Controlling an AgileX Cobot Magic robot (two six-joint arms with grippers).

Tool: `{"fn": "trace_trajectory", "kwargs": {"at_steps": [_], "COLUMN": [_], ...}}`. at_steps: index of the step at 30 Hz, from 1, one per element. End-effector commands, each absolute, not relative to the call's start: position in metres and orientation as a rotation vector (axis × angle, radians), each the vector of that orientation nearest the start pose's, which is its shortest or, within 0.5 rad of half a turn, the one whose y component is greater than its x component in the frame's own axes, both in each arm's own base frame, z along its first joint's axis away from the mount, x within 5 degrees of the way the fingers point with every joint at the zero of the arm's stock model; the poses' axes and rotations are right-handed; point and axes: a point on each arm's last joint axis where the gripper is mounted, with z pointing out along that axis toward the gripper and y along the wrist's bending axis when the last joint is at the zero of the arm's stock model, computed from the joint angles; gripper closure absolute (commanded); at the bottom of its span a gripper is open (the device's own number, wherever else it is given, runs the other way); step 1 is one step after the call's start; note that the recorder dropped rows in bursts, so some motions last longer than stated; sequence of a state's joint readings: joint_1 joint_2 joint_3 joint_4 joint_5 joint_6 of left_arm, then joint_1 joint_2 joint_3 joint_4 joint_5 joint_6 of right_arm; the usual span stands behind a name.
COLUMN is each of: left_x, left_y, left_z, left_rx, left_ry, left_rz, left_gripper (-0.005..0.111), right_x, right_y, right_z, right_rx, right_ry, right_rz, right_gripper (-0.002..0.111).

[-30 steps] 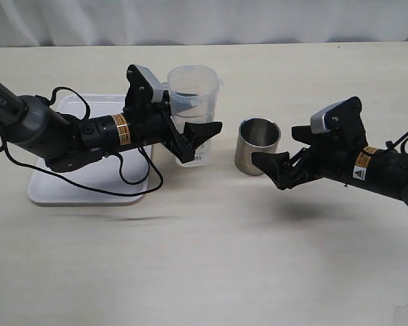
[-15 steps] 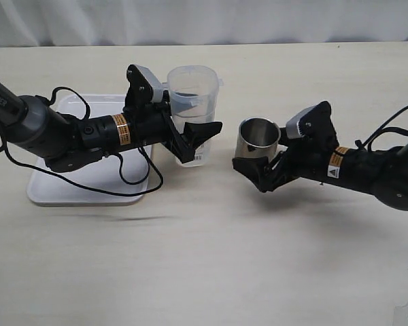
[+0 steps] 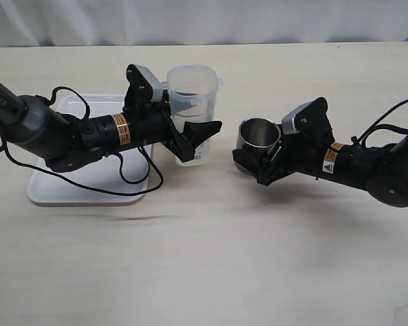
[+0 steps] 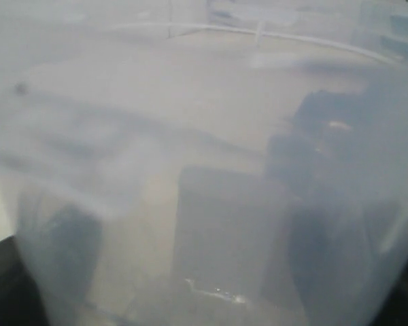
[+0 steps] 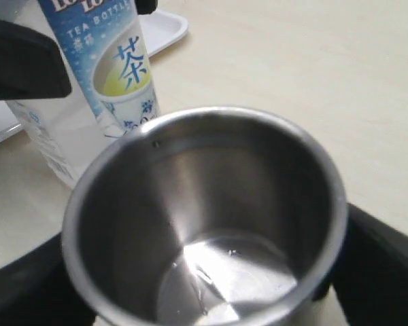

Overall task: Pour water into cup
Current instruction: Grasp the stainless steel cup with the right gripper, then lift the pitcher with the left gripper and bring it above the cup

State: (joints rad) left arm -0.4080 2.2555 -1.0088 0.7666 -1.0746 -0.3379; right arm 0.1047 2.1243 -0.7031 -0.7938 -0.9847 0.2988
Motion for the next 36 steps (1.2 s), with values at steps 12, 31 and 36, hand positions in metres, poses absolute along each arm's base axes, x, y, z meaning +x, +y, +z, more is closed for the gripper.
{"fn": "trace_trajectory", "kwargs": {"at_steps": [12,31,36], "left_x": [0.346,0.352,0.360], "left_y": [-0.210,-0.206,-0.203], "left_z": [0.082,0.106,0.147], "left_rx": [0.869,0.915,0.930], "left_ry": [1.581,1.600,1.604], "left_rz": [-0.819,-0.700,-0.564], "left_gripper": [0.107,0.107,0.107], "right_x": [0.318,0.333,0.331], "right_y": [0.089,0.099,0.103], "right_z": [0.068,0.082,0.086], "right_rx": [-0.705,-0.880,-0.911], "right_ry": [1.895,1.749,1.701], "right_rz": [0.598,0.625,0.680], "right_gripper": [0.084,0.104,0.104]}}
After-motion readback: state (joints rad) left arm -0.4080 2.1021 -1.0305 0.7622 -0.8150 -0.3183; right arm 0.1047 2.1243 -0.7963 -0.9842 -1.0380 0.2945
